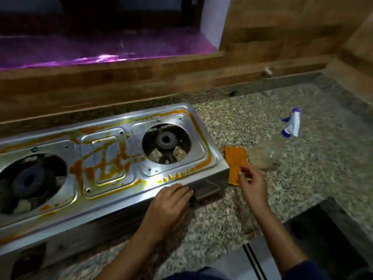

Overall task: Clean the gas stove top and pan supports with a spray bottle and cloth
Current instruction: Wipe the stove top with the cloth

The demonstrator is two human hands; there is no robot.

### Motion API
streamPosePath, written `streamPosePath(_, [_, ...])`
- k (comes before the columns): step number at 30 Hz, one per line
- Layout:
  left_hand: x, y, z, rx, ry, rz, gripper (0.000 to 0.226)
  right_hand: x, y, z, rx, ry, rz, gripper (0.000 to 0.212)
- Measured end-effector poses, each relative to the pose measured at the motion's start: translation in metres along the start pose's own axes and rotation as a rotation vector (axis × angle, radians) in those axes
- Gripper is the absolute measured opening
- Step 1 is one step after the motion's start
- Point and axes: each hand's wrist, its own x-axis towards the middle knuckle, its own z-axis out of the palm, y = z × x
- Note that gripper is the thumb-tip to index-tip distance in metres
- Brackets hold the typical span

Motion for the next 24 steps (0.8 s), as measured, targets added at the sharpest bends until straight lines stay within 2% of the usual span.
streamPosePath(6, [-0.011,0.0,-0.002,0.04,-0.034,0.019,0.028,0.047,0.011,0.046,-0.373,-0.274,0.025,0.046])
streamPosePath(8, [-0.012,0.0,-0.002,0.052,-0.045,0.019,0.026,0.054,0.014,0.06,-0.569,-0.256,-0.043,0.032])
streamPosePath(10, [-0.012,0.002,-0.002,0.048,-0.059,0.008,0.026,0.057,0.012,0.065,-0.658,-0.189,-0.047,0.019])
streamPosePath(12, [-0.013,0.004,-0.002,0.035,-0.081,0.003,0.026,0.061,0.013,0.064,-0.588,-0.161,-0.053,0.022])
streamPosePath(15, [-0.014,0.003,-0.005,0.02,-0.112,-0.002,0.028,0.072,0.014,0.054,-0.429,-0.223,-0.107,0.027])
streamPosePath(17, [-0.015,0.002,-0.008,-0.001,-0.129,-0.006,0.03,0.082,0.007,0.044,-0.264,-0.24,0.033,0.025])
streamPosePath(19, [-0.017,0.0,-0.013,-0.038,-0.154,0.001,0.033,0.086,-0.007,0.028,-0.032,-0.179,0.239,0.031])
streamPosePath(20, [-0.019,-0.001,-0.016,-0.053,-0.164,0.005,0.035,0.084,-0.016,0.017,0.063,-0.13,0.277,0.031])
streamPosePath(22, [-0.024,-0.002,-0.027,-0.05,-0.166,0.004,0.036,0.073,-0.04,-0.01,0.253,-0.044,0.263,0.024])
streamPosePath(24, [-0.034,-0.006,-0.038,-0.005,-0.152,-0.025,0.037,0.055,-0.071,-0.03,0.424,-0.003,0.175,0.026])
